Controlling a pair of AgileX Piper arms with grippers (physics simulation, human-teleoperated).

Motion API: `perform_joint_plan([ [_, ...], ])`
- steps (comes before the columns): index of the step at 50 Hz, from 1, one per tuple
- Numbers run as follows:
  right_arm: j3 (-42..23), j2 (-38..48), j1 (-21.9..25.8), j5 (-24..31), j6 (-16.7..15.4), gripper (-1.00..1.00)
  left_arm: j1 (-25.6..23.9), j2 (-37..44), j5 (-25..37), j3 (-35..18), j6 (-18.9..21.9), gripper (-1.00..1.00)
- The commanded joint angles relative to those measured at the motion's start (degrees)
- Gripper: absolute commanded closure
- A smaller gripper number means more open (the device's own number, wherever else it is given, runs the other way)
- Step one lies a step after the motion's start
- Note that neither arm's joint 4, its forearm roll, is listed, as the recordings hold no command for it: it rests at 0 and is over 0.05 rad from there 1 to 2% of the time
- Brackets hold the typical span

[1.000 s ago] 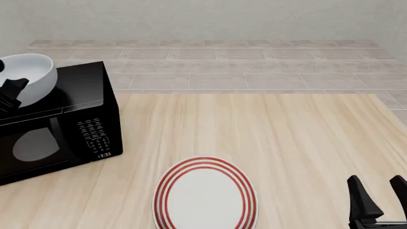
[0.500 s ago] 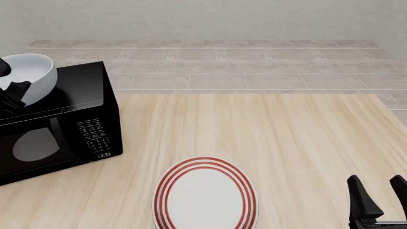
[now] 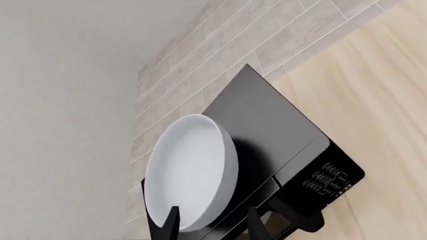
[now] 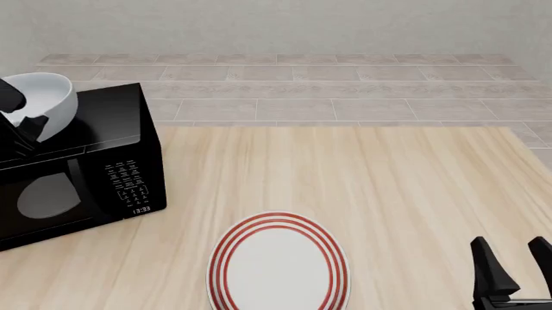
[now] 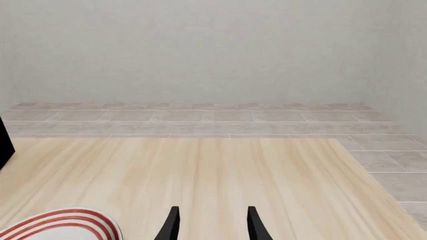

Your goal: Pick up the white bowl and put it on the plate.

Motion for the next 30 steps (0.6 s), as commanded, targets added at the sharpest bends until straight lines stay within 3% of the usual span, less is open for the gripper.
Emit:
perform_joint_plan([
  [1, -0.05, 0.01, -0.02, 0.03, 0.04, -1.00, 0.61, 1.37, -1.29, 0.31, 0.19, -1.00],
  [30, 0.09, 0.05, -0.02, -0.15, 0.05, -1.00, 1.56, 6.39, -6.80, 2.06, 0.73, -1.00],
])
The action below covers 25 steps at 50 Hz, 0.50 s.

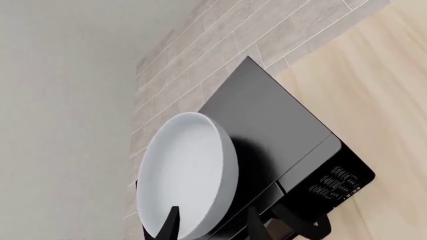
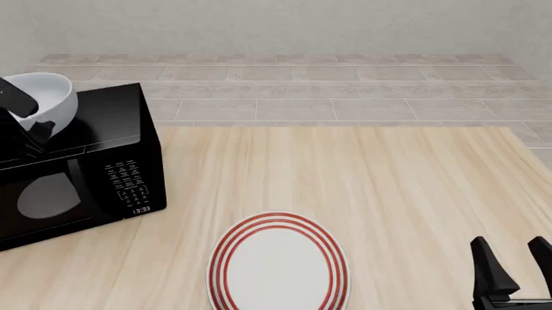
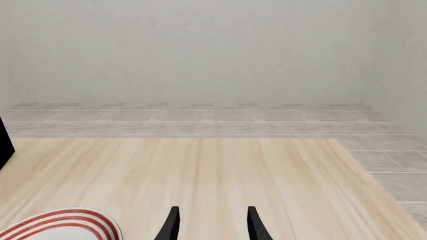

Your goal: Pick up the white bowl and put it on the plate.

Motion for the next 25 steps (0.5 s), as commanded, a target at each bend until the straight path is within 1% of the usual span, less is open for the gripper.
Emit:
perform_joint_plan([
  [1, 0.03, -0.07, -0.01, 0.03, 0.05, -1.00, 0.25, 2.01, -2.00, 0.44, 0.10, -1.00],
  [16, 0.03, -0.07, -0.01, 0.03, 0.04, -1.00, 0.84, 3.84, -4.07, 1.55, 0.07, -1.00],
  [22, 0.03, -0.07, -0.02, 0.03, 0.05, -1.00, 1.26, 4.35, -5.17, 2.70, 1.02, -1.00],
  [25, 0.03, -0.06, 0.00, 0.03, 0.04, -1.00, 1.41, 4.84, -5.33, 2.40, 0.82, -1.00],
])
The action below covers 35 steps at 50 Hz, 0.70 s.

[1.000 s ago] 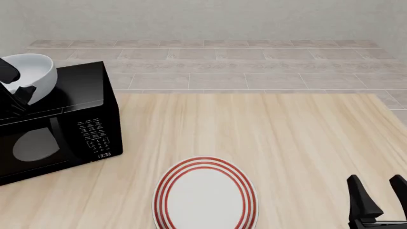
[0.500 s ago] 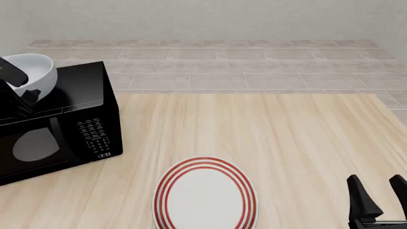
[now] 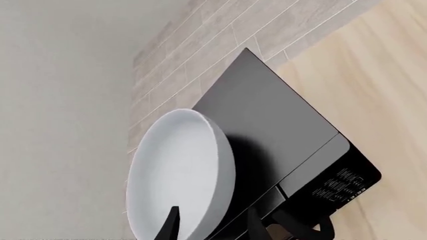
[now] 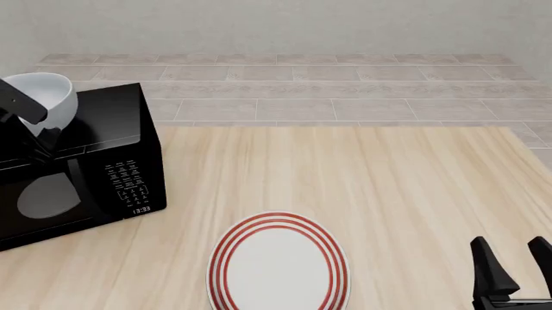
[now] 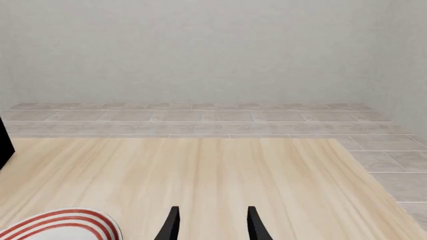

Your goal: Pick up the white bowl and put it on the plate.

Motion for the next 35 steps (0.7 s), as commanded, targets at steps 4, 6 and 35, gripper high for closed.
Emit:
perform_joint_plan([
  [4, 0.02, -0.05, -0.01, 0.04, 0.04, -1.00, 0.90, 2.30, -1.88, 0.56, 0.38, -1.00],
  [6, 0.02, -0.06, -0.01, 0.04, 0.03, -1.00, 1.02, 2.35, -2.31, 0.95, 0.64, -1.00],
  [35, 0.02, -0.09, -0.01, 0.05, 0.04, -1.00, 2.44, 4.43, -4.63, 1.51, 2.44, -1.00],
])
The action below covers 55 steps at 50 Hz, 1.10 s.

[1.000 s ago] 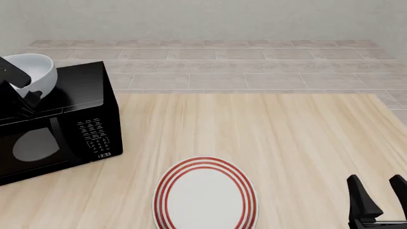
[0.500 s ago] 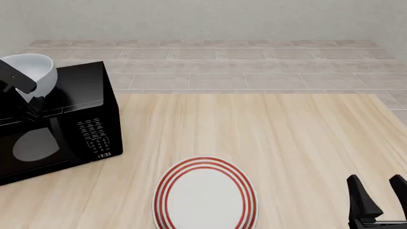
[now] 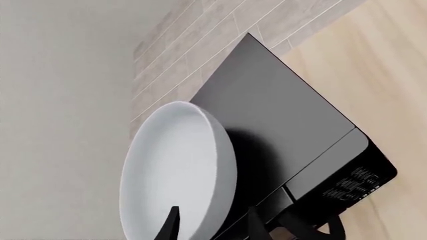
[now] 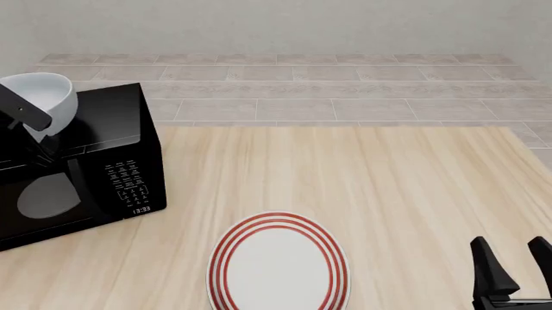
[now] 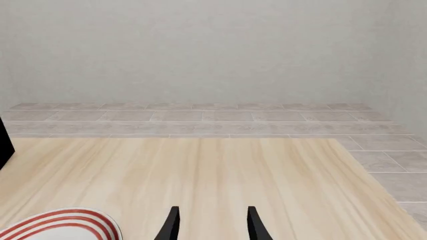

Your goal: Pick up the white bowl and put it on the plate.

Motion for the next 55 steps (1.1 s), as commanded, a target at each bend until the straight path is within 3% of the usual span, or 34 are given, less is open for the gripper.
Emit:
perform_joint_plan([
  [1, 0.02, -0.07, -0.03, 0.05, 0.05, -1.00, 0.66, 0.98, -1.02, 0.00, 0.79, -1.00],
  [39, 0.02, -0.08, -0.01, 0.05, 0.04, -1.00, 0.62, 4.32, -3.37, 0.39, 0.65, -1.00],
  [40, 0.02, -0.09, -0.02, 0.06, 0.05, -1.00, 0.49, 4.16, -3.50, 0.61, 0.75, 1.00],
  [55, 0.02, -0.08, 0.00, 0.05, 0.04, -1.00, -0.31, 3.05, -2.60, 1.11, 1.06, 1.00],
])
